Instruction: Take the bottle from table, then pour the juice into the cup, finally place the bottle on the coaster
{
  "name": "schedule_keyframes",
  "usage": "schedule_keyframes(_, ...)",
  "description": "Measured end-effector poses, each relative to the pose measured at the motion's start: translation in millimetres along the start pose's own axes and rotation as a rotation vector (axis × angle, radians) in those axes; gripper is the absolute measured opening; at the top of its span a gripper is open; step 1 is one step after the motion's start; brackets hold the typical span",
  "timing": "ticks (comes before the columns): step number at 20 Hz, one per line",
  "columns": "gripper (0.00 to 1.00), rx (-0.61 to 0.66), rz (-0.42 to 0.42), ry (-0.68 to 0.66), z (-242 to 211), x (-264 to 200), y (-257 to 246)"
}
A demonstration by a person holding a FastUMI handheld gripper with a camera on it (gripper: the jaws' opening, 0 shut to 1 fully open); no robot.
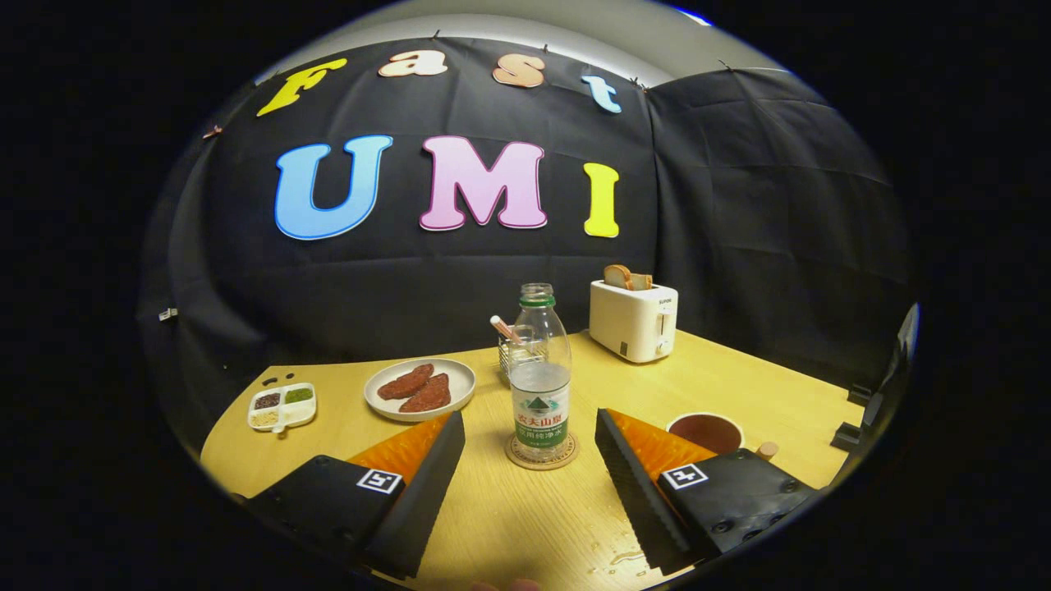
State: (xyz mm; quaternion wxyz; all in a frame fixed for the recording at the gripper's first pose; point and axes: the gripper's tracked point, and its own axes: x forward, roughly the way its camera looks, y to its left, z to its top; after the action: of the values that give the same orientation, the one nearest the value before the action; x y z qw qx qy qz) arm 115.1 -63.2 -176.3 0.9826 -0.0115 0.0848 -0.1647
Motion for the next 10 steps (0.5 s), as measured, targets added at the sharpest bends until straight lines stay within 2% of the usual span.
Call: schedule_keyframes(10, 0.98, -0.014, 0.143, -0.035, 61, -43, 13)
